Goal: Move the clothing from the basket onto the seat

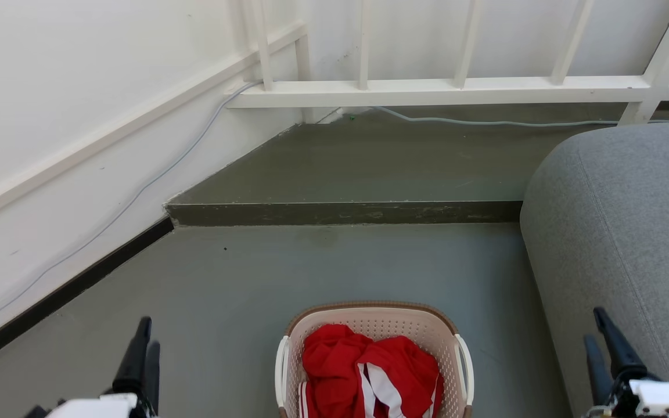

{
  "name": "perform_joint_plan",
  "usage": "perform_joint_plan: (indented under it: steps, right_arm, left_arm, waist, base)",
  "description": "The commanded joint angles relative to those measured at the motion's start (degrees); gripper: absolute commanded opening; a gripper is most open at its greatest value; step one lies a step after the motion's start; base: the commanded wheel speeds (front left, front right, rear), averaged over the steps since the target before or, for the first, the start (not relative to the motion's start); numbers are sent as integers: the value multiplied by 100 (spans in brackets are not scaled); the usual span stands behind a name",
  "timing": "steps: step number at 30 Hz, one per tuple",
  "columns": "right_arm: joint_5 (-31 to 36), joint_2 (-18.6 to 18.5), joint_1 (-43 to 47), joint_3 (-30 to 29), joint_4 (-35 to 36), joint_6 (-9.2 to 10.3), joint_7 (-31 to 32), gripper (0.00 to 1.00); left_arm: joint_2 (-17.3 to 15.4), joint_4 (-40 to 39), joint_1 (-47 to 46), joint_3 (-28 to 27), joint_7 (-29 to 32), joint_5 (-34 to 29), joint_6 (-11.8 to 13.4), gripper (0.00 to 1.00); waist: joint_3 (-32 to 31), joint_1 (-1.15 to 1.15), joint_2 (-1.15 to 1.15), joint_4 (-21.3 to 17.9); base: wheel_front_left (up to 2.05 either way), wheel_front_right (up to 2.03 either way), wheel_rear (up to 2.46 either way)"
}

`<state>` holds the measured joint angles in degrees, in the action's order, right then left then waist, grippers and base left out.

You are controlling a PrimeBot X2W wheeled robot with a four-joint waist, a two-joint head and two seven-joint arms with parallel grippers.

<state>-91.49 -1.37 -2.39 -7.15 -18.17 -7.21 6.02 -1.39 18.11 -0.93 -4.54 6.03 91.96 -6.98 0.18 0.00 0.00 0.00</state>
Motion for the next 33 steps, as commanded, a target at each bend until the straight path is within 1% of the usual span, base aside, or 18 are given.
perform_joint_plan:
  steps: [1,4,7,11,21,26,33]
  right_arm:
    - [-3,0,7,1,-1,0,6,100]
    - [-14,-29,-11,-9,45,-1,35,100]
    - [6,-45,-17,-8,78,-1,54,100]
    - [82,-65,-21,32,122,-2,34,100]
    - [257,-229,-55,207,210,-4,-125,100]
    - [484,-475,-111,499,218,-6,-385,100]
    - [787,-748,-233,841,207,-7,-564,100]
  left_arm:
    - [5,6,11,10,-11,0,0,100]
    - [1,-23,-4,48,-62,-4,-2,100]
    - [-3,-34,-5,78,-113,-17,-3,100]
    - [-8,-39,-3,110,-180,-68,-4,100]
    - [-19,-55,-32,196,-332,-336,-8,100]
    - [-28,-46,-62,254,-449,-827,-11,100]
    - [-36,-119,-105,357,-566,-1467,34,100]
  waist:
    - [3,0,0,-1]
    - [4,3,0,-2]
    - [-38,13,0,-4]
    - [-63,2,0,-9]
    - [-100,0,0,-23]
    - [-117,0,0,-29]
    - [-115,0,0,-37]
  base:
    - [0,0,0]
    - [0,0,0]
    - [0,0,0]
    - [0,0,0]
    - [0,0,0]
    - [0,0,0]
    - [0,0,0]
